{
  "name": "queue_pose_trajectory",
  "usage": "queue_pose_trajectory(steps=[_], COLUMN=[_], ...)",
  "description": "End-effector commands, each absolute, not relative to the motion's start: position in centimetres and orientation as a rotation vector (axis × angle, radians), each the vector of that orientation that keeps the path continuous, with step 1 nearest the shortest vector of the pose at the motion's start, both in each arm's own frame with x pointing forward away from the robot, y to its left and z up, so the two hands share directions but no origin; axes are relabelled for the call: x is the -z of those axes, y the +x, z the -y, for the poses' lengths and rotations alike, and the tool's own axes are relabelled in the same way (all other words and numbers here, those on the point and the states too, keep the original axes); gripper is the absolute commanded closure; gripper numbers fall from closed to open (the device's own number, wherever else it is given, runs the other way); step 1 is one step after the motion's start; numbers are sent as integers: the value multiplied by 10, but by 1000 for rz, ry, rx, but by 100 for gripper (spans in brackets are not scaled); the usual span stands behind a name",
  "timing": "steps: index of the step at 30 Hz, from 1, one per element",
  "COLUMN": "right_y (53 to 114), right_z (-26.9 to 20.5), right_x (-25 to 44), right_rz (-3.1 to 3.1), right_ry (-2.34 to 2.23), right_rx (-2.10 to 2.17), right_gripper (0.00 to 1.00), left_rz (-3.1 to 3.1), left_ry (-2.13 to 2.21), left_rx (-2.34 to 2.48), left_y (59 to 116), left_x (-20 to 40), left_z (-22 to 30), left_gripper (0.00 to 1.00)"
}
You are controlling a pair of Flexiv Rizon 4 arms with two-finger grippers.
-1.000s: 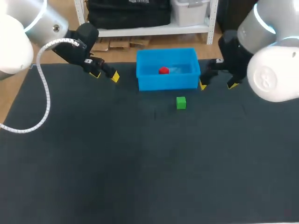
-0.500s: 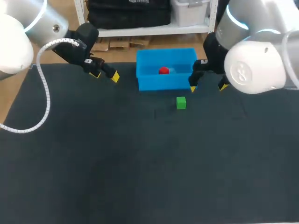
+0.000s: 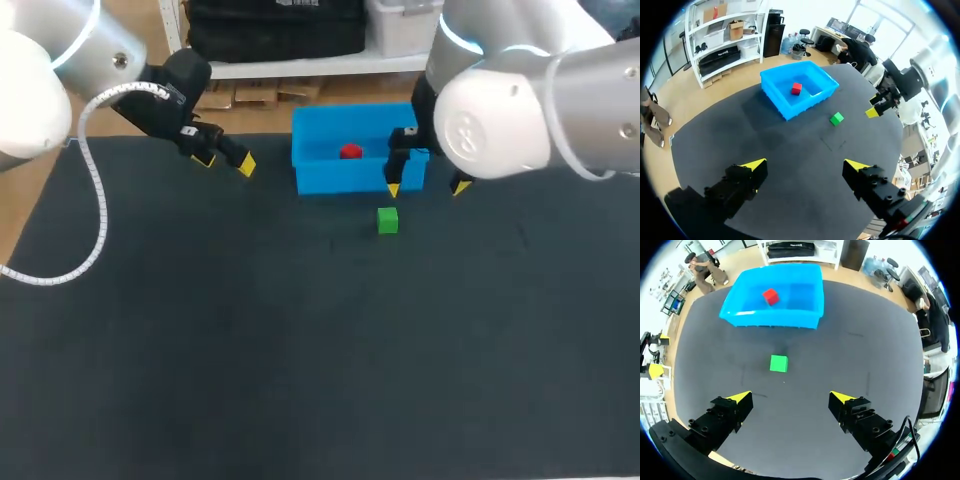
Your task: Use the left arm to pick the red cube and place it into the blue plastic box first, then use the right arm to grasp the green cube and put it into the same blue plastic box after the first action is fully finished.
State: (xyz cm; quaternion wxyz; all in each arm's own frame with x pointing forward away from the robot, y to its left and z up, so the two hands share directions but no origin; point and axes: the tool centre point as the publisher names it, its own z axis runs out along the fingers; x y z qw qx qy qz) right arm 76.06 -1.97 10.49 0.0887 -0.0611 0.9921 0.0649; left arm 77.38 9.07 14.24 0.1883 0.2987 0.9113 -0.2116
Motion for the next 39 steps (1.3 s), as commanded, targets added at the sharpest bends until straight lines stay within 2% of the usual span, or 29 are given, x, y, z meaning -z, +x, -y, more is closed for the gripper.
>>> queue_pose_trajectory(steps=[1,39], right_y=[773,791], right_z=[9,-19], right_x=[-100,-42], right_rz=[-2986,-3066], right_ry=[-181,-151], right_rx=[-183,-148], right_gripper=[0,0], left_rz=[-2556,-2556], left_ry=[840,840], left_rx=[599,599], left_y=[772,772], left_x=[-142,-142], left_z=[-92,-92], left_gripper=[0,0])
